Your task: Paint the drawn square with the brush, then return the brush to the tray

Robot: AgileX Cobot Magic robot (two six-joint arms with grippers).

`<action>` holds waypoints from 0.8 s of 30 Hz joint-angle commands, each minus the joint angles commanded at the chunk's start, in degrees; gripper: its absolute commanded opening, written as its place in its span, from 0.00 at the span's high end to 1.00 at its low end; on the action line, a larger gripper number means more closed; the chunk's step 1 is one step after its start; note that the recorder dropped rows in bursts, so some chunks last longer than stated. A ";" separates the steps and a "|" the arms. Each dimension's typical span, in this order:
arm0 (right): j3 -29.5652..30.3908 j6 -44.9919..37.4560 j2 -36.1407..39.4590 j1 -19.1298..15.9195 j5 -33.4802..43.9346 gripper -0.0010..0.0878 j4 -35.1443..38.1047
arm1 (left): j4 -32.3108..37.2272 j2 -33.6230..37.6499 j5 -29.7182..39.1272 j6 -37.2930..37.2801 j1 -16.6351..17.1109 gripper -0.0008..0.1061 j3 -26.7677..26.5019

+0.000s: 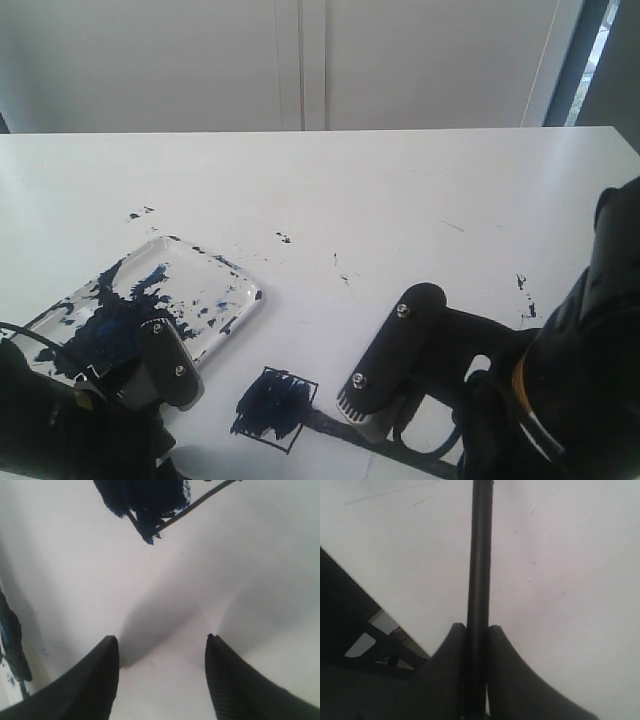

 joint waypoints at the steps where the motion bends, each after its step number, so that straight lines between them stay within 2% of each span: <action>1: 0.00 0.43 0.00 0.00 0.10 0.99 -1.06 | 0.00 0.00 0.00 0.00 0.00 0.45 0.00; 7: 0.00 3.59 0.00 0.00 0.71 0.99 -7.59 | 0.00 0.00 0.00 0.00 0.00 0.45 0.00; 24: 0.00 3.59 1.17 0.00 0.79 0.99 -7.61 | 0.00 0.00 0.00 0.00 0.00 0.45 0.00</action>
